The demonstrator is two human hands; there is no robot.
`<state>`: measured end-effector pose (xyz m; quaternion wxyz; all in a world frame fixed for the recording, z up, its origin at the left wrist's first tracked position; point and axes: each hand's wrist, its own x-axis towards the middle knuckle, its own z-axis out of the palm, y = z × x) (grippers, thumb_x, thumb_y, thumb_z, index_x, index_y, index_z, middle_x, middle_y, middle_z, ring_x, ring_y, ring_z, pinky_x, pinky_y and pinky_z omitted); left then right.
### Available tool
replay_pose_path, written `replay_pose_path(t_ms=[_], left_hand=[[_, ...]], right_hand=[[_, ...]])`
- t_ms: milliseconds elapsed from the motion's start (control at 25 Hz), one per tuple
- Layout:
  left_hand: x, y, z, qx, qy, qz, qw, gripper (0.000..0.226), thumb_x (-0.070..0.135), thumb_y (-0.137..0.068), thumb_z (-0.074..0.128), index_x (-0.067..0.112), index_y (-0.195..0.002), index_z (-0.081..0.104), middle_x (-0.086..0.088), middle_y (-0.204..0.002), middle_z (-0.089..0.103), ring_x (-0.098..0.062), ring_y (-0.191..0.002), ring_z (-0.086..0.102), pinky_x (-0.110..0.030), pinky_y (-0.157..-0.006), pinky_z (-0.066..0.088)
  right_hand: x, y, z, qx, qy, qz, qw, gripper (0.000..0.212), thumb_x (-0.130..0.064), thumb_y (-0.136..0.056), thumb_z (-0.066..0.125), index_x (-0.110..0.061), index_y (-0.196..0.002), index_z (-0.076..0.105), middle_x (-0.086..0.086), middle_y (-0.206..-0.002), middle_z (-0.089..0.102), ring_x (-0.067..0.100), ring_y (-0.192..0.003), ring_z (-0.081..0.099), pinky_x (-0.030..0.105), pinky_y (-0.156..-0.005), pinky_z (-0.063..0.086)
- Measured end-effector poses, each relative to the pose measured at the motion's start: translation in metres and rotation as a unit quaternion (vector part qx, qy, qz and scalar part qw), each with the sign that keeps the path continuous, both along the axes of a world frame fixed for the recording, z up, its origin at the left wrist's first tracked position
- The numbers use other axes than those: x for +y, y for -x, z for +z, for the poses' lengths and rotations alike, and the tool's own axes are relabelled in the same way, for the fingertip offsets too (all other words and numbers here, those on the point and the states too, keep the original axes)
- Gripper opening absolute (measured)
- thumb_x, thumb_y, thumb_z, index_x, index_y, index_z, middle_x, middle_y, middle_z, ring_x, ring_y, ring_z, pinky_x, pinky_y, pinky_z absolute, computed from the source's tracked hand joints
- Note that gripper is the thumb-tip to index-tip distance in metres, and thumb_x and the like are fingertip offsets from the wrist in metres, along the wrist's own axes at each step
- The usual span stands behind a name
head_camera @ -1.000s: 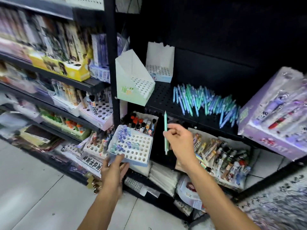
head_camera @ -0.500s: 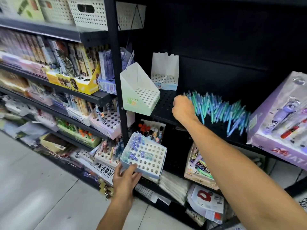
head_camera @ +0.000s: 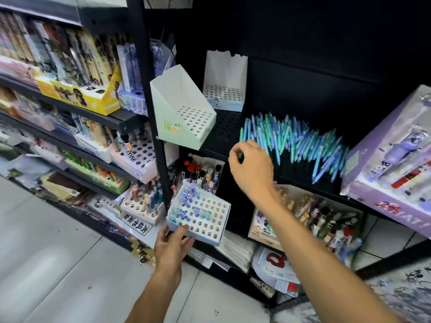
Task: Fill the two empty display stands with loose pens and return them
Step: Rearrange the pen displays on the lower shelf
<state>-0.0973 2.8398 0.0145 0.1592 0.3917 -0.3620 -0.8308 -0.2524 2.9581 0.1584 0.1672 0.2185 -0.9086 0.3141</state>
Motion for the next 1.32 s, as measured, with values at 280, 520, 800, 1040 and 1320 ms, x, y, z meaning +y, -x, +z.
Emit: replay_pose_path(t_ms=[280, 520, 800, 1040, 1320], left_hand=[[0.034, 0.015, 0.002, 0.044, 0.002, -0.127, 0.991, 0.058, 0.005, -0.088, 0.069, 0.014, -0.14, 0.046, -0.015, -0.122, 0.066, -0.029, -0.102, 0.07, -0.034, -0.089, 0.057], [0.058, 0.004, 0.013, 0.05, -0.011, -0.211, 0.976, 0.053, 0.006, -0.088, 0.07, 0.012, -0.136, 0.05, -0.011, -0.116, 0.068, -0.033, -0.105, 0.067, -0.03, -0.077, 0.06], [0.044, 0.008, 0.02, 0.05, -0.014, -0.168, 0.984, 0.061, 0.003, -0.086, 0.069, 0.01, -0.142, 0.044, -0.014, -0.123, 0.065, -0.032, -0.101, 0.068, -0.033, -0.069, 0.062], [0.048, 0.003, 0.022, 0.061, 0.002, -0.13, 0.99, 0.063, 0.001, -0.088, 0.068, 0.008, -0.143, 0.038, -0.013, -0.117, 0.064, -0.029, -0.098, 0.066, -0.034, -0.071, 0.06], [0.061, -0.004, 0.027, 0.056, 0.01, -0.134, 0.989, 0.059, 0.002, -0.088, 0.068, 0.007, -0.141, 0.043, -0.01, -0.115, 0.065, -0.028, -0.099, 0.066, -0.033, -0.073, 0.06]], right_hand=[[0.121, -0.067, -0.022, -0.087, 0.216, -0.189, 0.954, 0.012, -0.031, -0.095, 0.06, -0.025, -0.106, 0.061, -0.015, -0.088, 0.064, 0.011, -0.072, 0.061, 0.035, -0.069, 0.051], [0.239, -0.082, 0.003, -0.165, 0.571, -0.377, 0.71, 0.034, -0.038, -0.094, 0.061, -0.021, -0.115, 0.042, 0.008, -0.109, 0.056, 0.023, -0.07, 0.055, 0.036, -0.057, 0.05], [0.285, -0.063, 0.025, -0.31, 0.547, -0.343, 0.698, 0.045, -0.06, -0.093, 0.054, -0.021, -0.115, 0.05, 0.018, -0.111, 0.066, 0.029, -0.07, 0.061, 0.038, -0.062, 0.054], [0.29, -0.05, 0.022, -0.324, 0.588, -0.321, 0.668, 0.037, -0.047, -0.097, 0.056, -0.017, -0.114, 0.047, 0.019, -0.1, 0.065, 0.031, -0.079, 0.066, 0.039, -0.064, 0.058], [0.297, -0.042, 0.019, -0.282, 0.66, -0.312, 0.623, 0.017, -0.024, -0.091, 0.062, -0.013, -0.1, 0.054, 0.021, -0.11, 0.061, 0.032, -0.097, 0.066, 0.037, -0.077, 0.057]])
